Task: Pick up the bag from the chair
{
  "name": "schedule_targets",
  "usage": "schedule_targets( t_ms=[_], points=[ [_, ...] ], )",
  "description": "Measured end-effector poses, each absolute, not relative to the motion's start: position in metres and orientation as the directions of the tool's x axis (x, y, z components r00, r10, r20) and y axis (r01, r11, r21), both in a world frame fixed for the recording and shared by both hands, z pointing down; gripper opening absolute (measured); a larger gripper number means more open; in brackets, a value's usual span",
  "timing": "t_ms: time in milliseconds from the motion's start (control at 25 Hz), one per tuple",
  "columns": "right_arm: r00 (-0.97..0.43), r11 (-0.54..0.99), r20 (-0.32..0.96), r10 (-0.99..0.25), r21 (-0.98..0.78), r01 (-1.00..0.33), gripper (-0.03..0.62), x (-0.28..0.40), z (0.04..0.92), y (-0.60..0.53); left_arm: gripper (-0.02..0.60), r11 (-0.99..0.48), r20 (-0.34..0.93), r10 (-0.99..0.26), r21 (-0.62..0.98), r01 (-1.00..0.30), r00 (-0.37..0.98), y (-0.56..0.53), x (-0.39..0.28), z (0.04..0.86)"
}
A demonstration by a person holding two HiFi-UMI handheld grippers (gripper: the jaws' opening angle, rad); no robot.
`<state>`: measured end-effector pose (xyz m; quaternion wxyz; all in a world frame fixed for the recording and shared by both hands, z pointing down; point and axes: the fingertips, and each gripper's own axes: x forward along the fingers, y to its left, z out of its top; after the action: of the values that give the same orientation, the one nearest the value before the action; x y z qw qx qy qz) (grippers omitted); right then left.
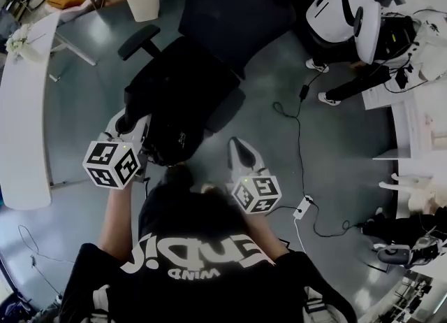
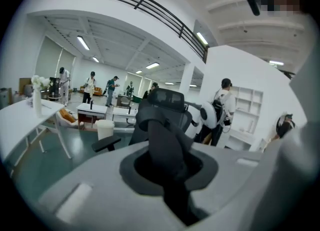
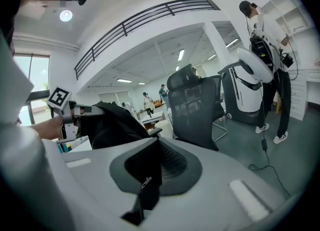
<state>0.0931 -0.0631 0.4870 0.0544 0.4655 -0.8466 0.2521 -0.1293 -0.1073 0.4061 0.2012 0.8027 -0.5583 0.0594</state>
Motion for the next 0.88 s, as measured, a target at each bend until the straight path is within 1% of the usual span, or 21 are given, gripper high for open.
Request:
schedule_targets(
  t_ms=[280, 480, 640, 880],
  points=[
    [-0.652, 0.541, 0.315, -0.69, -0.374, -0.753, 0.002, 0.118, 0.488, -0.011, 0.052, -0.159, 0.331, -0.909, 0.284, -0.946, 0.252, -0.027, -0.114, 0.41],
    [-0.697, 0.58, 0.311, -0.646, -0.393, -0.714, 0.002, 0.133, 0.49, 0.023, 0.052, -0.095, 0.346, -0.917, 0.291, -0.952, 0.197, 0.024, -0.097, 0.41],
    [-0.717, 0.595, 0.303, -0.628, -0.407, -0.693, 0.002, 0.147, 0.488, 0.048, 0.052, -0.061, 0.363, -0.916, 0.297, -0.953, 0.172, 0.065, -0.084, 0.407],
    [-0.711, 0.575, 0.297, -0.637, -0.431, -0.695, 0.002, 0.155, 0.485, 0.058, 0.052, -0.047, 0.393, -0.903, 0.309, -0.95, 0.173, 0.098, -0.075, 0.407]
  ],
)
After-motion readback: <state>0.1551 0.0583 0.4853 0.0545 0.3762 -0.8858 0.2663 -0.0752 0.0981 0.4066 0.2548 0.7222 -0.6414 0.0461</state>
